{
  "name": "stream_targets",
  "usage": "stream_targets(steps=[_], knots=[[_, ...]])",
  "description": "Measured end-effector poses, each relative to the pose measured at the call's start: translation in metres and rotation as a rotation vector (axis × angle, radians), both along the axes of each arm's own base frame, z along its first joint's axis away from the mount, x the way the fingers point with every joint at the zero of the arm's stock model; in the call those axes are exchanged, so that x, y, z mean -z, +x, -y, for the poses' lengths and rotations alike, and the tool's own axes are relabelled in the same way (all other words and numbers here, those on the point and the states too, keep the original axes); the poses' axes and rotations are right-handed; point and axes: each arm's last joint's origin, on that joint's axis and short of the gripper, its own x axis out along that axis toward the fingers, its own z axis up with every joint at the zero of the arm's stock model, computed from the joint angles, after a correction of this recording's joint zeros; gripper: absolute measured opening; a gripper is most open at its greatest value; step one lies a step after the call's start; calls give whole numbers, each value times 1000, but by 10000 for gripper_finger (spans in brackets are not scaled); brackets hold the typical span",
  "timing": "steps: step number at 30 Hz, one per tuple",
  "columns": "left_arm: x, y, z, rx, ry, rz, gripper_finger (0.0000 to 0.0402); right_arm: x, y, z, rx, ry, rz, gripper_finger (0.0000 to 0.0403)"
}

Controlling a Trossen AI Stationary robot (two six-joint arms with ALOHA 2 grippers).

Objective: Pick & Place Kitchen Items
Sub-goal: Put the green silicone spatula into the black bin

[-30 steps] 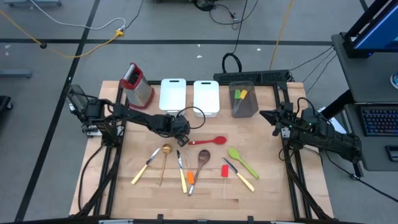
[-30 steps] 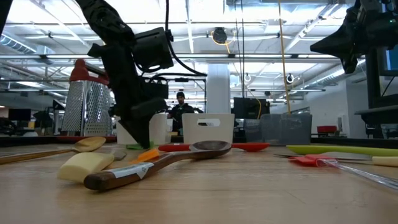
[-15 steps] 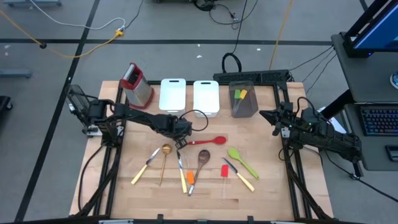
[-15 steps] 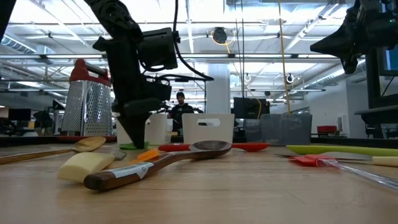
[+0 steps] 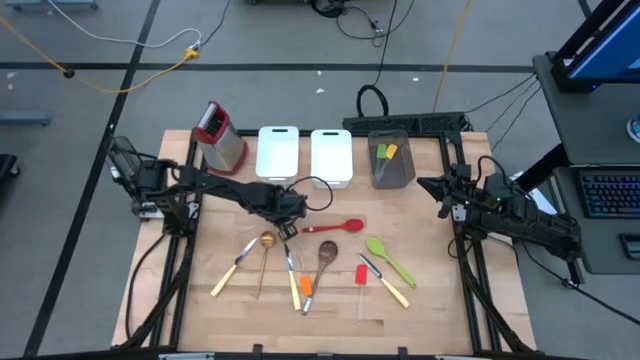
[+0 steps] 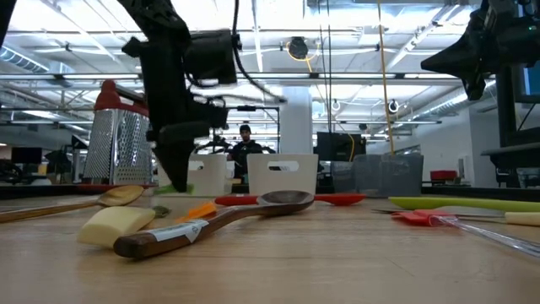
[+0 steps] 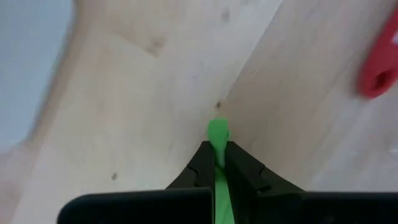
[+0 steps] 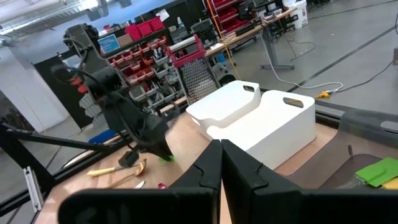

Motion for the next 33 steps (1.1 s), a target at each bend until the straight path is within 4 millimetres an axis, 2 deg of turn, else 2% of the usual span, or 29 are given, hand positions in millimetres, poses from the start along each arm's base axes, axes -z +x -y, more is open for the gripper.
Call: stream_targets(steps=[12,17,22,28,33], knots=[[-32,-10,-5,-20,63,88,5,0,0,0,3,-8,-3,0],[-51,-16,-4,-31,63,154,5,0,0,0,3,-5,-2,0],[-91,-18,-5,-45,84,244,5,0,0,0,4,2,1,0],[-150,-5,-7,-42,99,437,5,0,0,0,4,23,9,0],[-185,8,-12,-35,35,650,5,-1,0,0,3,49,35,0]])
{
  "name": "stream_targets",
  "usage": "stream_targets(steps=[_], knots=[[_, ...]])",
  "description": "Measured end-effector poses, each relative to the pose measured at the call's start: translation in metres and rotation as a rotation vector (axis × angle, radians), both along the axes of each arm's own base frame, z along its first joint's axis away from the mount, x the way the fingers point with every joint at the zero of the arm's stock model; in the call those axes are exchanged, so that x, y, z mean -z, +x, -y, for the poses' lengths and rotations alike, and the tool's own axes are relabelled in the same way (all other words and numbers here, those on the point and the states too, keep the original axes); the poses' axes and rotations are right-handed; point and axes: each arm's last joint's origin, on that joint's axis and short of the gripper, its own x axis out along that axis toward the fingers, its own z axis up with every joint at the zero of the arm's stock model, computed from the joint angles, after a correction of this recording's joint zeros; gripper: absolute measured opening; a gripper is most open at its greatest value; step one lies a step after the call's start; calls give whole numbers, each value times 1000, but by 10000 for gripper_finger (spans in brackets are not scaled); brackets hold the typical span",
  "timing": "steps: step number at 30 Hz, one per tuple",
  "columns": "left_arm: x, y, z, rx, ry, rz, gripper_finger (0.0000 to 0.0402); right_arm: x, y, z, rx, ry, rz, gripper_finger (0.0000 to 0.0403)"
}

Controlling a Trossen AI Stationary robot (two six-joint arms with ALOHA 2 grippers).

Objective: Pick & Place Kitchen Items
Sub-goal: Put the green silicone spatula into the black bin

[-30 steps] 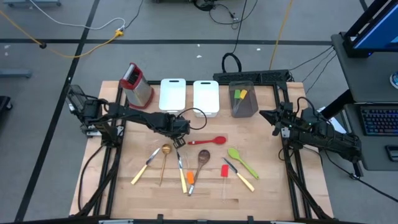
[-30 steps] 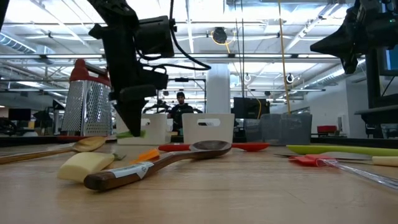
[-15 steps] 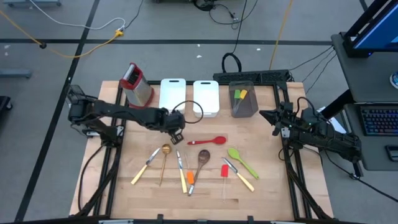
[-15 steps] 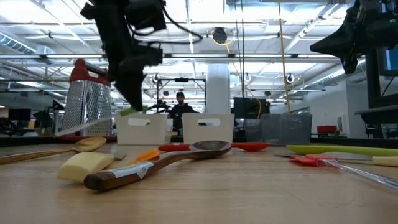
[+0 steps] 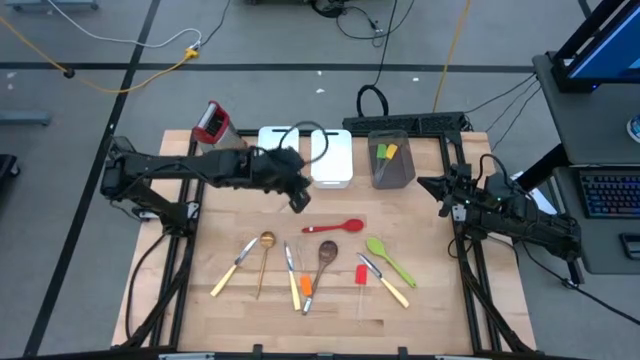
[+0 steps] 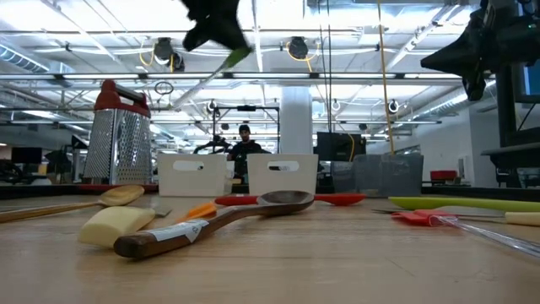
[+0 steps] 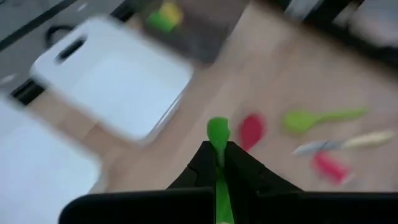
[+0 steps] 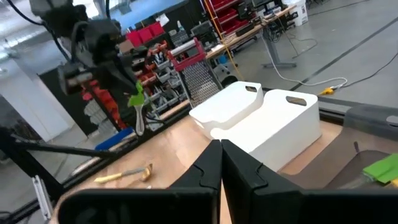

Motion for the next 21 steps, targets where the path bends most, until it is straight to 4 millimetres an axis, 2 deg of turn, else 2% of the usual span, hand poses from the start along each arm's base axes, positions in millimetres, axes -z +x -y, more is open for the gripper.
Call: stream_targets(steps=[6,12,16,21], knots=[[-22,15,-9,45,-94,279,5,-3,2,0,-2,-4,45,0],[-28,43,-12,44,-171,531,5,5,17,3,-64,-48,180,7],[-22,67,-15,24,-225,689,5,16,28,4,-138,-78,251,32],[-8,96,-18,-8,-295,894,5,20,34,4,-193,-125,275,85]])
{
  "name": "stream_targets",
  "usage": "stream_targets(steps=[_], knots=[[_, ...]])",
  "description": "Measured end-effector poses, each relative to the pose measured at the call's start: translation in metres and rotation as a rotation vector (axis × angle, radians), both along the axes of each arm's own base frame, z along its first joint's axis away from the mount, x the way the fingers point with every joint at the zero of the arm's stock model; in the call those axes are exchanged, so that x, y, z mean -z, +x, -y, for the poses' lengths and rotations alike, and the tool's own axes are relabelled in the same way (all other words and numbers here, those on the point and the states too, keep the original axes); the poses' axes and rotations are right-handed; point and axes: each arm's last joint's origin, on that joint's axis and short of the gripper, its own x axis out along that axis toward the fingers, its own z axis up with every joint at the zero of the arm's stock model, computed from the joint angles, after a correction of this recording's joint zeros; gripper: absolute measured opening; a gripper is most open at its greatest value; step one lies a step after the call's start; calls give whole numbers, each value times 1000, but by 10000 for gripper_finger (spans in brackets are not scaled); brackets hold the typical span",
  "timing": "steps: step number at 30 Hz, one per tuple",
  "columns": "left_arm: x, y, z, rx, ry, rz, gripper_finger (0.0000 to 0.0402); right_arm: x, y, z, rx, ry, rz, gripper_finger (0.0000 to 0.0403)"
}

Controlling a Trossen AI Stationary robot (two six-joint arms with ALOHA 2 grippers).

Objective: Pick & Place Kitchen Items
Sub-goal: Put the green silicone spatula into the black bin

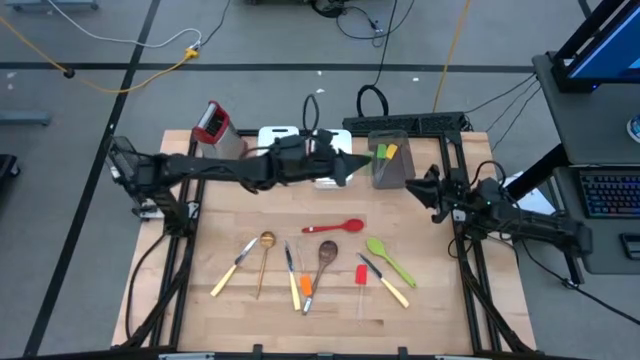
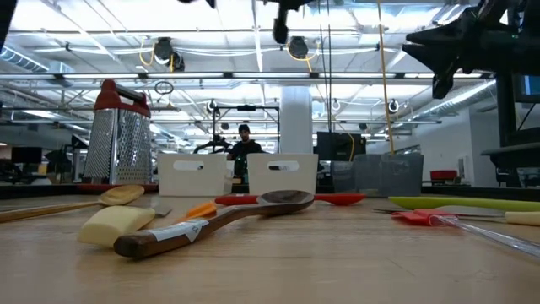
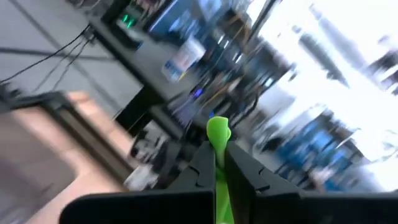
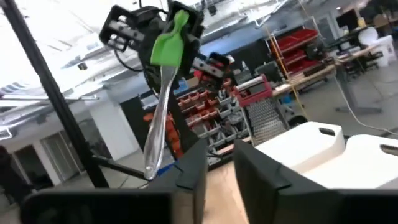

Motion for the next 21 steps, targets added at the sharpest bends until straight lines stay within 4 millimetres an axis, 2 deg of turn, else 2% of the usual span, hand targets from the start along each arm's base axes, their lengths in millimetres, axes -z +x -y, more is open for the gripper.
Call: stream_targets(steps=[5,12,16,21], knots=[[24,20,0,-21,-54,67,5,-3,3,0,-1,-60,0,155],[43,32,1,-45,-88,58,5,-10,11,4,17,-42,-86,240],[44,32,-1,-52,-77,64,5,-18,22,7,27,-7,-188,261],[44,31,-7,-70,-53,56,5,-36,37,11,-9,-29,-247,265]])
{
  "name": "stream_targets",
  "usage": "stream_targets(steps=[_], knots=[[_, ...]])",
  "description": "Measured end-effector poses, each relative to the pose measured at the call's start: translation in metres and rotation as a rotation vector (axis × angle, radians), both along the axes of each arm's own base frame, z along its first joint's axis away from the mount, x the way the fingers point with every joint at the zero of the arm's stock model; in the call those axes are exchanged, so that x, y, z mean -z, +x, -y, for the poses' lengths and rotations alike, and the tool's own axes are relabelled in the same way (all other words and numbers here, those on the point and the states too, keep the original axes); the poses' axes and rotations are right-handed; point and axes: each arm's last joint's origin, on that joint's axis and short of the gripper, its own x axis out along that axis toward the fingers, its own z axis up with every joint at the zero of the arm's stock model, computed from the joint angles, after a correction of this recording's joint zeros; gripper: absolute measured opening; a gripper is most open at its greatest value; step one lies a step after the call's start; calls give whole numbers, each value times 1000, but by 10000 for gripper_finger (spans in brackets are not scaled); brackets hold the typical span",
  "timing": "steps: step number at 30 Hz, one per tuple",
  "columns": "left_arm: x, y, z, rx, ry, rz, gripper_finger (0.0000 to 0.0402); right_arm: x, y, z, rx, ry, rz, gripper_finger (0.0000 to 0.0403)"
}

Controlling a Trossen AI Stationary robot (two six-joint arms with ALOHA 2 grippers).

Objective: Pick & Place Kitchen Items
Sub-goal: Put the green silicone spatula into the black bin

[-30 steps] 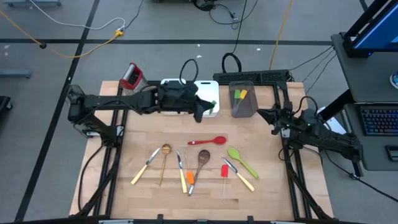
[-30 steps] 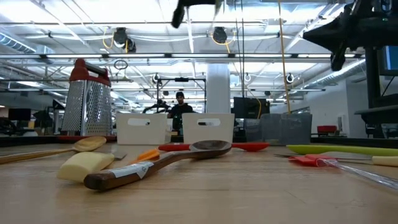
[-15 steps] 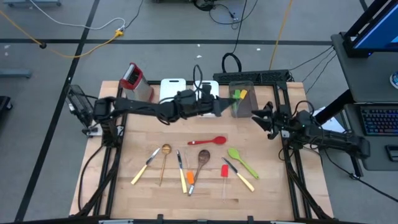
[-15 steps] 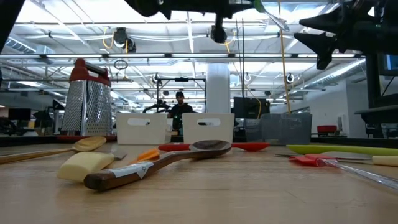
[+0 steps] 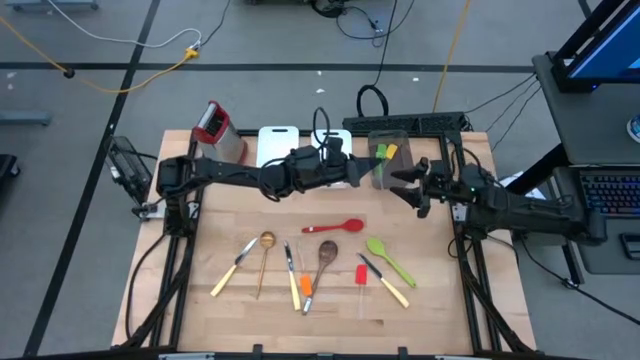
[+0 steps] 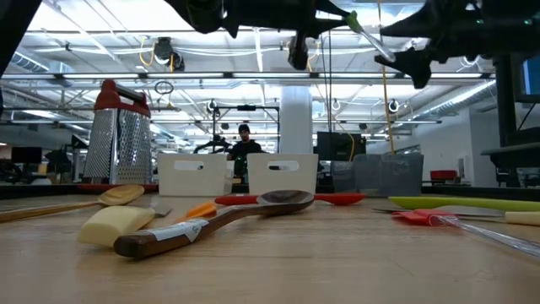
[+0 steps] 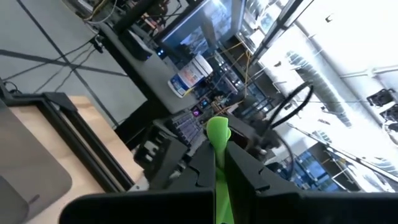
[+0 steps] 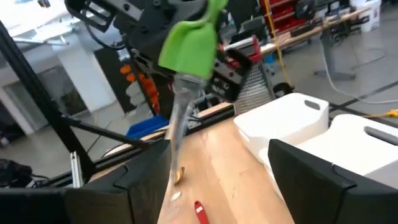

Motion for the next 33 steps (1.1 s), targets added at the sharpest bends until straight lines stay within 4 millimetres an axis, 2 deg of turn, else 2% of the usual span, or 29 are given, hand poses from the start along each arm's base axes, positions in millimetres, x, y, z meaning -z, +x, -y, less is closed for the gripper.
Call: stream_targets(steps=[7,18,25,33], knots=[[0,0,-4,2,29,-10,5,-15,20,4,-60,-25,-44,264],[0,1,10,37,63,-15,5,-9,41,15,-70,30,-132,260],[-1,1,11,25,49,-11,5,-17,50,15,-149,37,-56,215],[0,1,11,24,33,-16,4,-21,50,14,-197,36,-18,161]])
